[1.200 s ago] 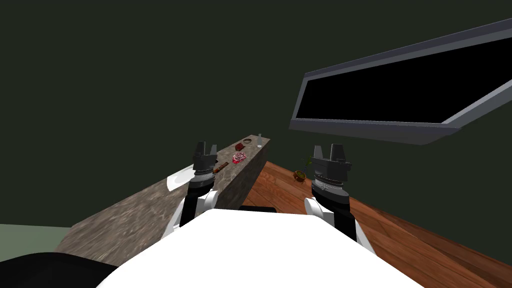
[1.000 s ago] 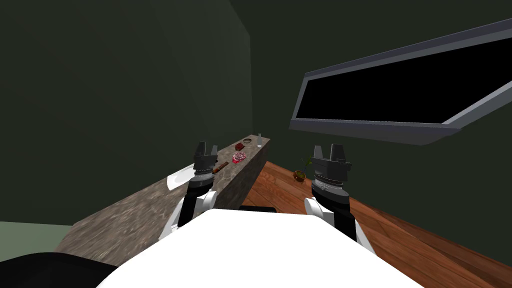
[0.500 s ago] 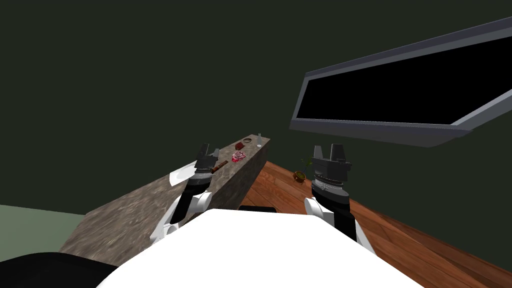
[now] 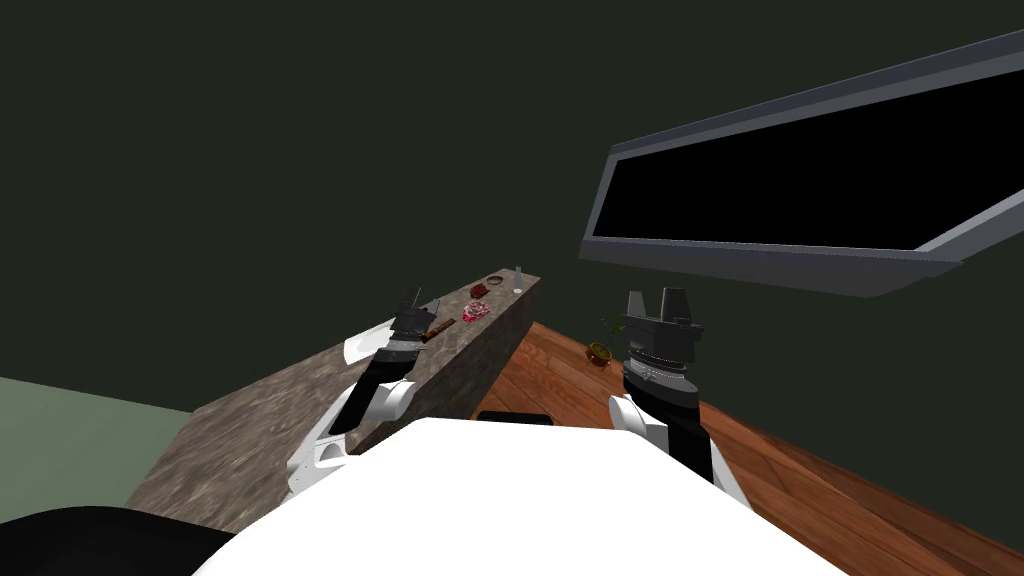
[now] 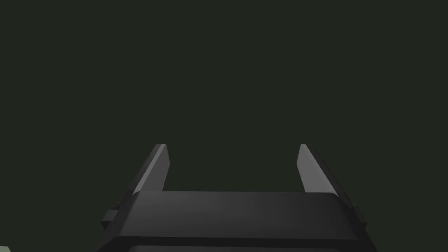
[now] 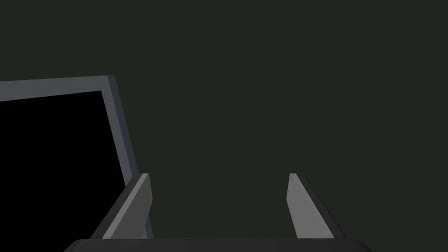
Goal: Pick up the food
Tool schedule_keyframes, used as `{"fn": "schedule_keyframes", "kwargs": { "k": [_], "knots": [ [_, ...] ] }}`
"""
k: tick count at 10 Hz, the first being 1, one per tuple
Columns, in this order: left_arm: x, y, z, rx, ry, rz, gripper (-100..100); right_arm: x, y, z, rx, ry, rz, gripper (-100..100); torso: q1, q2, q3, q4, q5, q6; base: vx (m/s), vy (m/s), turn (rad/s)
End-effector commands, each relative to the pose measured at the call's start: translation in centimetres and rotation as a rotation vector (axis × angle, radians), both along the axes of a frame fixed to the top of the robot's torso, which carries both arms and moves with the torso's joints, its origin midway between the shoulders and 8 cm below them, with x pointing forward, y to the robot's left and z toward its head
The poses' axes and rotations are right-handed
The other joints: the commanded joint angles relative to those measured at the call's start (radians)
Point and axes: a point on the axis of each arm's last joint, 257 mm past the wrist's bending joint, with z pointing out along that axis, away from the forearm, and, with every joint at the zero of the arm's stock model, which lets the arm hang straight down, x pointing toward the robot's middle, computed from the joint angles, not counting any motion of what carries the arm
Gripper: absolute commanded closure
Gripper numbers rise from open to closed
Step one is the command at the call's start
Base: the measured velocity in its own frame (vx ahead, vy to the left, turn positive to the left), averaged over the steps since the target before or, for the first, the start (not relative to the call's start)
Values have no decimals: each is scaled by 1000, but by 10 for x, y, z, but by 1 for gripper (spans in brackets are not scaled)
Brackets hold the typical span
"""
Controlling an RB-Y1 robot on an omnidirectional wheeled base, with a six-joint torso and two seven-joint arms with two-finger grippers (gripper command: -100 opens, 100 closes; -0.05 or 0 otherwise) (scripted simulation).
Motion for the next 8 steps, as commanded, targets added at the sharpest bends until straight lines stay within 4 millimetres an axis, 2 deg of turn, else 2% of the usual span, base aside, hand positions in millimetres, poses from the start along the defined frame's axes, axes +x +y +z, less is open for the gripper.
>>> {"fn": "schedule_keyframes", "kwargs": {
  "k": [1,4,8],
  "knots": [
    [9,12,-10,-36,61,-20,-100,0,0,0,0,0,0,0,0,0,0,0,0,0,-21,-83,96],
    [18,21,-19,-52,122,-38,-100,0,0,0,0,0,0,0,1,0,0,0,0,0,-21,-48,32],
    [37,49,-42,-127,272,-64,-100,0,0,0,0,0,0,0,-1,0,0,0,0,0,-19,-65,52]
  ]
}}
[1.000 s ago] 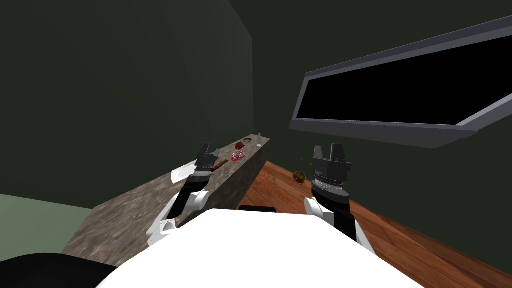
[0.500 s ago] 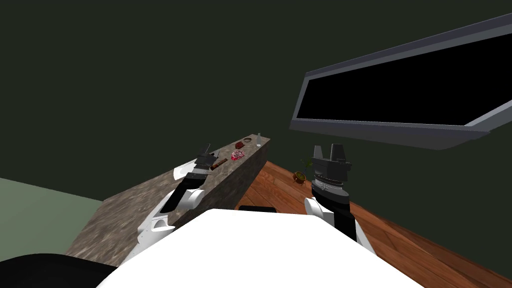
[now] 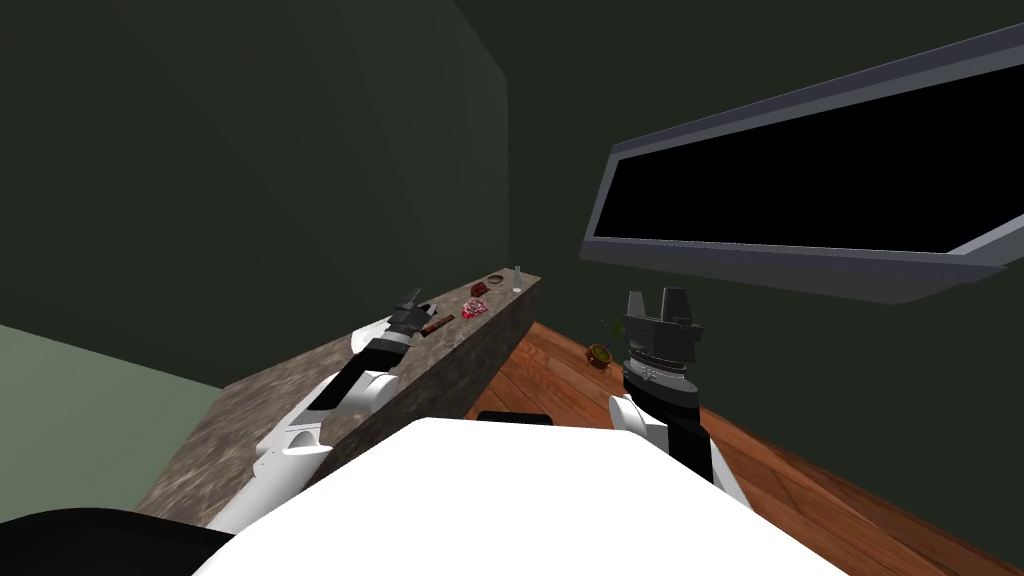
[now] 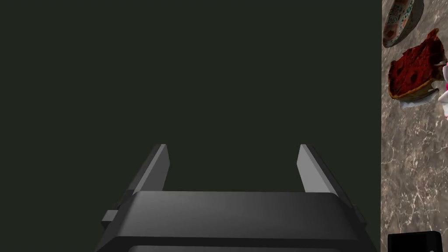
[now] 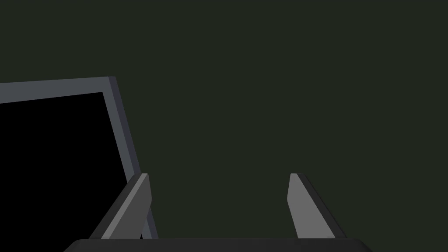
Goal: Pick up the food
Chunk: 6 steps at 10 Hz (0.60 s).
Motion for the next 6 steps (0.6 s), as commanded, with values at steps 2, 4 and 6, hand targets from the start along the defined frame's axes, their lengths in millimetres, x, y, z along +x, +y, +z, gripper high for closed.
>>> {"fn": "schedule_keyframes", "kwargs": {
  "k": [2,4,6],
  "knots": [
    [9,15,-18,-38,94,-5,-100,0,0,0,0,0,0,0,-1,0,0,0,0,0,-10,-72,43],
    [14,26,-27,-63,154,-4,-100,0,0,0,0,0,0,0,1,-1,-1,0,0,0,0,-46,19],
    [19,37,-38,-89,216,1,-100,0,0,0,0,0,0,0,1,-2,-1,0,0,0,5,-40,21]
  ]
}}
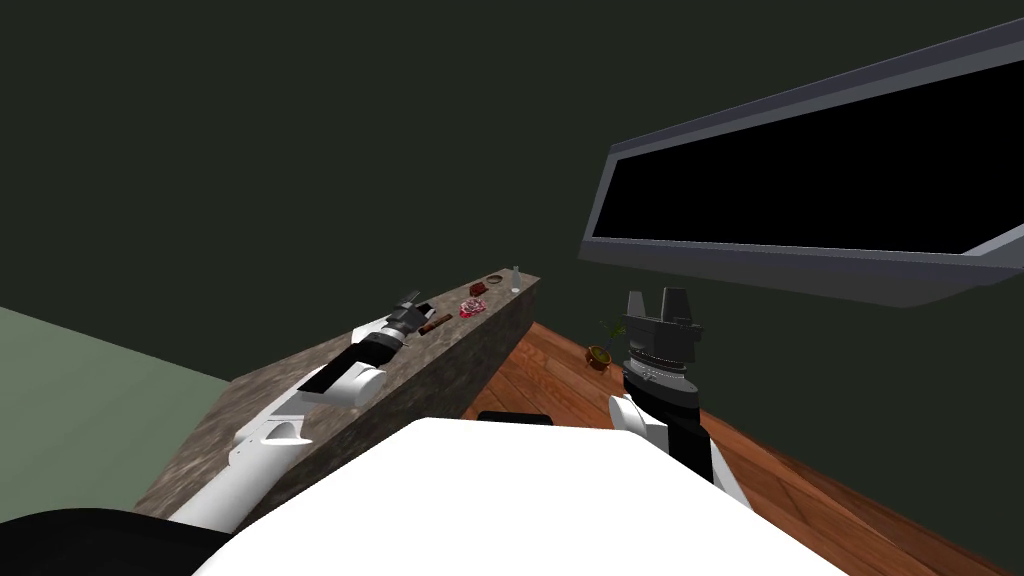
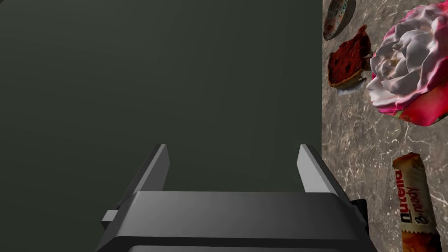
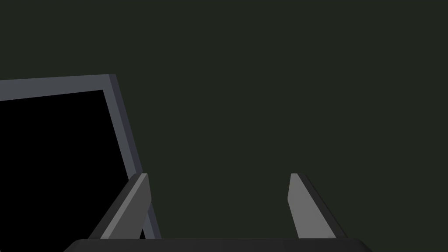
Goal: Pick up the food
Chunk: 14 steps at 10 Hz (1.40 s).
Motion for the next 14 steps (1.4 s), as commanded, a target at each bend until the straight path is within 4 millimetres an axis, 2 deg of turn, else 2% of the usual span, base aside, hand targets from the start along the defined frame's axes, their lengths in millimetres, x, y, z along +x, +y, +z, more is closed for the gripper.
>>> {"fn": "schedule_keyframes", "kwargs": {
  "k": [1,4,7,8,9,11,12,13,14],
  "knots": [
    [4,14,-14,-29,70,9,-100,0,0,0,0,0,0,0,0,0,0,0,0,0,16,-46,10],
    [7,27,-29,-52,147,26,-100,0,0,0,0,0,0,0,0,-1,-1,0,0,0,22,-34,4],
    [8,53,-50,-98,263,60,-100,0,0,0,0,0,0,0,1,-2,-1,0,0,0,35,-33,-11],
    [8,55,-56,-98,285,67,-100,0,0,0,0,0,0,0,1,-3,-1,-1,0,0,40,-27,-9],
    [7,68,-63,-121,328,85,-100,0,0,0,0,0,0,0,1,-2,-1,-1,0,0,52,-21,-29],
    [5,70,-72,-121,363,97,-100,0,0,0,0,0,0,0,1,-3,-2,-1,0,0,34,-12,-7],
    [3,84,-83,-144,418,121,-100,0,0,0,0,0,0,0,2,-2,-1,0,0,0,48,-9,-37],
    [1,85,-88,-144,438,128,-100,0,0,0,0,0,0,0,2,-3,-2,-1,1,0,51,-12,-25],
    [-3,99,-98,-168,489,155,-100,0,0,0,0,0,0,0,2,-3,-2,-1,1,0,70,-21,-49]
  ]
}}
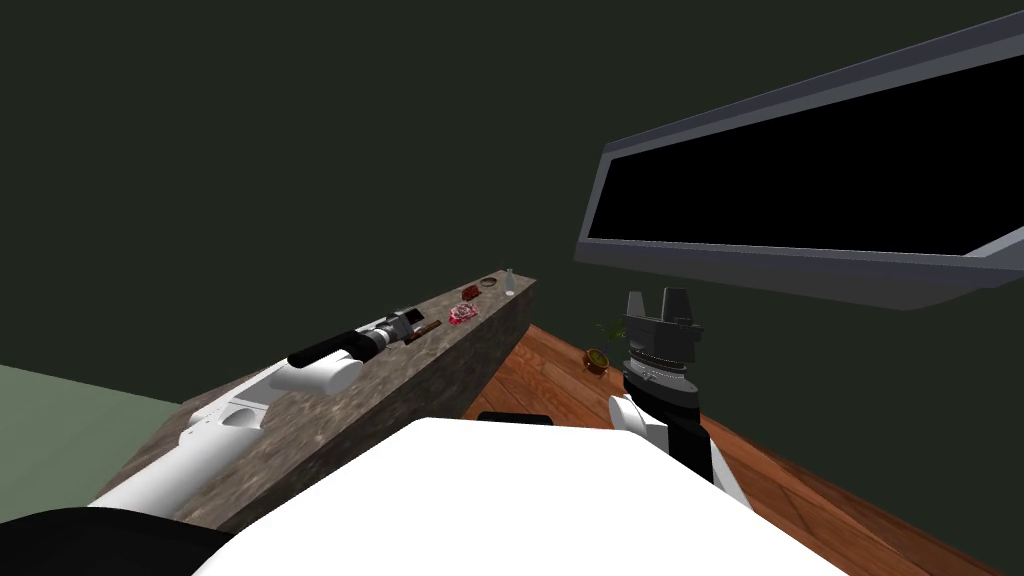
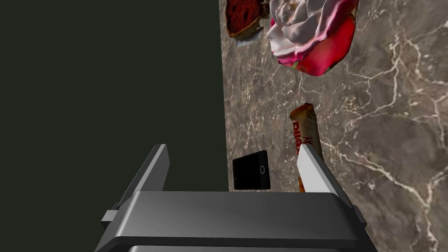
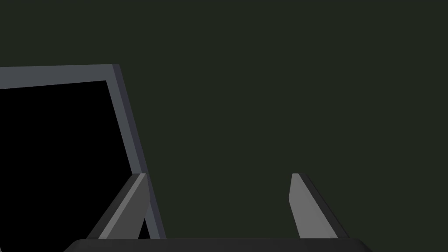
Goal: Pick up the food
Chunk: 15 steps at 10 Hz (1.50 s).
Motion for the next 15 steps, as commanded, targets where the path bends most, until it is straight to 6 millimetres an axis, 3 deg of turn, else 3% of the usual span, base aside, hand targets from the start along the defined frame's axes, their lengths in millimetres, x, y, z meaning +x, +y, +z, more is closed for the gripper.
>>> {"fn": "schedule_keyframes", "kwargs": {
  "k": [1,2,4,5,7,10,15],
  "knots": [
    [-3,11,-13,-12,58,23,-100,0,0,0,0,0,0,0,0,0,0,0,0,0,61,-18,-25],
    [-8,24,-20,-34,98,50,-100,0,0,0,0,0,0,0,0,0,0,0,0,0,71,-15,-53],
    [-12,26,-29,-34,136,60,-100,0,0,0,0,0,0,0,1,0,0,0,0,0,51,0,-16],
    [-19,40,-39,-55,187,92,-100,0,0,0,0,0,0,0,1,1,1,0,0,0,60,3,-64],
    [-23,41,-45,-55,215,99,-100,0,0,0,0,0,0,0,1,0,0,0,0,0,49,-1,-16],
    [-45,67,-70,-99,340,173,-100,0,0,0,0,0,0,0,1,0,0,0,0,0,76,-5,-62],
    [-66,80,-89,-123,443,221,-100,0,0,0,0,0,0,0,1,0,0,0,0,0,55,1,-28]
  ]
}}
